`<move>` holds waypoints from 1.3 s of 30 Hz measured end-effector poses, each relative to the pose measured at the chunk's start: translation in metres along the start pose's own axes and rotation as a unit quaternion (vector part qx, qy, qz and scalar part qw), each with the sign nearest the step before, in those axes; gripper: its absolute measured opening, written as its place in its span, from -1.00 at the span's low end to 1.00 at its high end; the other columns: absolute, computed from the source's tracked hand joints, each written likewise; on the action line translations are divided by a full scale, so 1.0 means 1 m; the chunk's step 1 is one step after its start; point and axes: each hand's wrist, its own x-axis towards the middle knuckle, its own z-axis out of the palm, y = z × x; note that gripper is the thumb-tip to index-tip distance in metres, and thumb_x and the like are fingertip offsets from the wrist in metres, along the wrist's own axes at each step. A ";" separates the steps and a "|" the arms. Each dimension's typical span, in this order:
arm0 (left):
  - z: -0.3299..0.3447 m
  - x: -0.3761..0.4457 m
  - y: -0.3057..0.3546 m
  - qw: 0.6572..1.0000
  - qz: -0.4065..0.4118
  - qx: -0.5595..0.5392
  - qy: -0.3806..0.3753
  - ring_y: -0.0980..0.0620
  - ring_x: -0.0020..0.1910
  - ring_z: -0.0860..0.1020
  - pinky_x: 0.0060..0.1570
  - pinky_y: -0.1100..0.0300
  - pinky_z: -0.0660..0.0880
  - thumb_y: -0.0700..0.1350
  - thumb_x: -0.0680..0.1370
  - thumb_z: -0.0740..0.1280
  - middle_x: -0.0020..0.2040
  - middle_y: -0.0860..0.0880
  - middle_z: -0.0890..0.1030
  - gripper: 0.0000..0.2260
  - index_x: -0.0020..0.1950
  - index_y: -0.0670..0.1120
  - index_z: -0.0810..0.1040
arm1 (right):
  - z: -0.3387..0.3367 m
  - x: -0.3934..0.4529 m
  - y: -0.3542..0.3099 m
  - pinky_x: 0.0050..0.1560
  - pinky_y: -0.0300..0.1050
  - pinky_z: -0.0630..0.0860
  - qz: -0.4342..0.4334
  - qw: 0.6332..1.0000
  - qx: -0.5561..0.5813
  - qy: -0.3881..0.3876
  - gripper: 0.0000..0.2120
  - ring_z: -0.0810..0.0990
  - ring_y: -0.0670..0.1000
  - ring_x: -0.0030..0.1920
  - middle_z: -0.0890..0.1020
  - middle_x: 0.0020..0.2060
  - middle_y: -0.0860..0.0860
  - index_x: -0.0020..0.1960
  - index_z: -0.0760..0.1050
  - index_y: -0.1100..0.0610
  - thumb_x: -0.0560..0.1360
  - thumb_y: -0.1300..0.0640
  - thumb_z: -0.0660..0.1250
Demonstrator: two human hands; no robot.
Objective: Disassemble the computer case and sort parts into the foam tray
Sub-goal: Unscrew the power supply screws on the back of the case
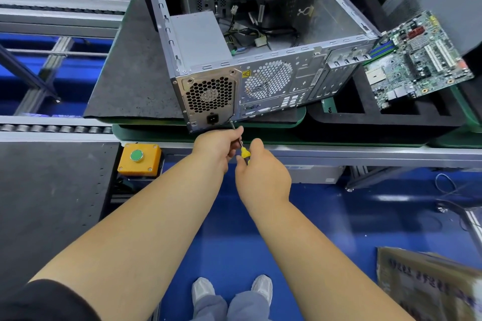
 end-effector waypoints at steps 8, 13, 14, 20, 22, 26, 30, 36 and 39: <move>-0.001 0.002 0.000 0.999 0.028 0.009 -0.017 0.12 -0.35 0.43 -0.35 0.33 0.36 -0.11 0.57 0.38 -0.48 0.04 0.56 -0.75 -0.30 -0.12 0.53 | -0.010 0.012 0.008 -0.29 -0.13 0.29 0.218 0.853 0.409 -0.241 -0.73 0.39 -0.04 -0.37 0.57 -0.46 -0.04 -0.06 0.55 0.06 0.61 -0.11 0.22; -0.002 0.002 -0.001 0.999 0.033 0.008 -0.011 0.12 -0.32 0.46 -0.31 0.31 0.37 -0.10 0.56 0.39 -0.51 0.08 0.57 -0.77 -0.29 -0.11 0.56 | -0.010 0.011 0.009 -0.38 -0.17 0.26 0.241 0.775 0.519 -0.267 -0.63 0.31 -0.04 -0.46 0.53 -0.50 0.00 -0.12 0.58 0.12 0.65 -0.08 0.17; -0.003 0.002 -0.001 0.999 0.037 0.006 -0.008 0.12 -0.32 0.47 -0.31 0.30 0.39 -0.11 0.55 0.40 -0.50 0.07 0.58 -0.78 -0.28 -0.11 0.57 | -0.010 0.011 0.009 -0.40 -0.18 0.26 0.246 0.756 0.545 -0.264 -0.63 0.32 -0.04 -0.47 0.52 -0.49 0.01 -0.12 0.59 0.13 0.66 -0.07 0.16; -0.003 -0.003 0.002 0.999 0.029 0.017 -0.016 0.13 -0.40 0.42 -0.51 0.32 0.42 -0.08 0.58 0.35 -0.51 0.10 0.57 -0.79 -0.24 -0.09 0.59 | -0.009 0.013 0.009 -0.47 -0.22 0.35 0.271 0.703 0.606 -0.254 -0.61 0.44 -0.04 -0.51 0.53 -0.48 0.04 0.22 0.54 0.27 0.66 -0.03 0.17; -0.002 -0.005 0.003 0.999 0.029 0.013 -0.018 0.14 -0.41 0.40 -0.54 0.34 0.40 -0.09 0.60 0.33 -0.52 0.10 0.57 -0.79 -0.22 -0.09 0.58 | -0.009 0.013 0.009 -0.47 -0.23 0.35 0.271 0.703 0.607 -0.255 -0.60 0.43 -0.05 -0.51 0.53 -0.49 0.04 0.25 0.53 0.28 0.65 -0.02 0.19; 0.002 -0.010 0.007 0.999 0.021 0.039 -0.017 0.14 -0.39 0.38 -0.37 0.29 0.40 -0.09 0.63 0.27 -0.36 0.05 0.58 -0.77 -0.22 -0.07 0.56 | -0.009 0.014 0.010 -0.47 -0.23 0.38 0.268 0.703 0.606 -0.260 -0.61 0.45 -0.05 -0.51 0.54 -0.47 0.04 0.22 0.56 0.26 0.64 -0.03 0.20; 0.004 -0.016 0.012 0.999 0.006 0.048 -0.019 0.14 -0.38 0.36 -0.40 0.30 0.41 -0.09 0.65 0.23 -0.28 0.02 0.54 -0.76 -0.20 -0.06 0.53 | -0.008 0.014 0.012 -0.46 -0.22 0.39 0.266 0.702 0.605 -0.267 -0.62 0.46 -0.06 -0.49 0.55 -0.44 0.04 0.22 0.56 0.24 0.64 -0.03 0.20; 0.005 -0.021 0.013 0.999 0.009 0.041 -0.016 0.14 -0.35 0.37 -0.42 0.28 0.40 -0.10 0.66 0.20 -0.26 0.02 0.55 -0.76 -0.17 -0.05 0.53 | -0.008 0.012 0.012 -0.44 -0.20 0.39 0.258 0.700 0.606 -0.277 -0.72 0.44 -0.05 -0.48 0.56 -0.43 0.04 0.02 0.59 0.12 0.64 -0.05 0.20; 0.005 -0.021 0.013 0.999 0.008 0.038 -0.015 0.13 -0.34 0.38 -0.43 0.28 0.40 -0.11 0.66 0.19 -0.26 0.02 0.56 -0.76 -0.17 -0.05 0.53 | -0.007 0.012 0.011 -0.43 -0.19 0.37 0.264 0.691 0.613 -0.278 -0.72 0.42 -0.04 -0.48 0.56 -0.43 0.04 -0.02 0.58 0.11 0.64 -0.04 0.19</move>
